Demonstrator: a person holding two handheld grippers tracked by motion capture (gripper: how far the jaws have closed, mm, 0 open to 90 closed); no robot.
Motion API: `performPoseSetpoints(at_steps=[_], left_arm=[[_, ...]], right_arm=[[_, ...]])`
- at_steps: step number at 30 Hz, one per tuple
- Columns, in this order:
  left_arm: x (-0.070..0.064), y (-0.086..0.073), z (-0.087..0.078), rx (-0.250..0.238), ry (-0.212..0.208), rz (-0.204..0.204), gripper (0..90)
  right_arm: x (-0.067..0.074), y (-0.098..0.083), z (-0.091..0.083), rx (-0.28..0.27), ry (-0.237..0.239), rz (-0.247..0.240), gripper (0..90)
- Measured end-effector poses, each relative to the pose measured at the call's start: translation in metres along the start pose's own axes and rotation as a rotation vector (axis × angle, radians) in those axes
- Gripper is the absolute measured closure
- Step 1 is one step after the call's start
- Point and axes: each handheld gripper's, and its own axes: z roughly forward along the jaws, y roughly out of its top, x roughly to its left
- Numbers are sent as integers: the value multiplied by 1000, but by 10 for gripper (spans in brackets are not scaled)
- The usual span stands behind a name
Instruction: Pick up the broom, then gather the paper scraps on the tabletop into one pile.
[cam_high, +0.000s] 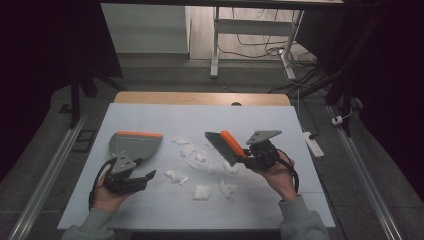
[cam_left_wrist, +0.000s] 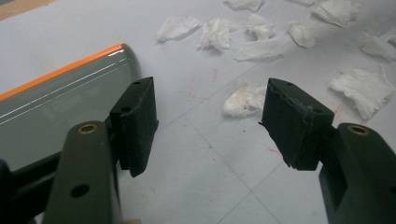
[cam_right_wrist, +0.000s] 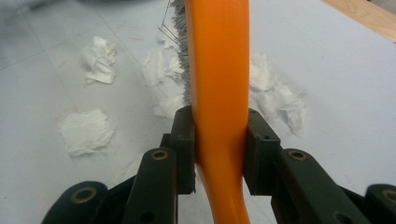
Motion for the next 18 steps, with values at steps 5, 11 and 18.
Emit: performPoseSetpoints(at_steps=[5,11,18], left_arm=[[6,-6,-1,4,1,-16,361],[14,-13,-7,-1,11,-39,362],[18,-15,-6,1,4,-43,355]], right_arm=[[-6,-1,-2,-7,-13,10,694],[-14,-1,-4,-7,-36,19,694],[-22,-1,-5,3,-77,40,694]])
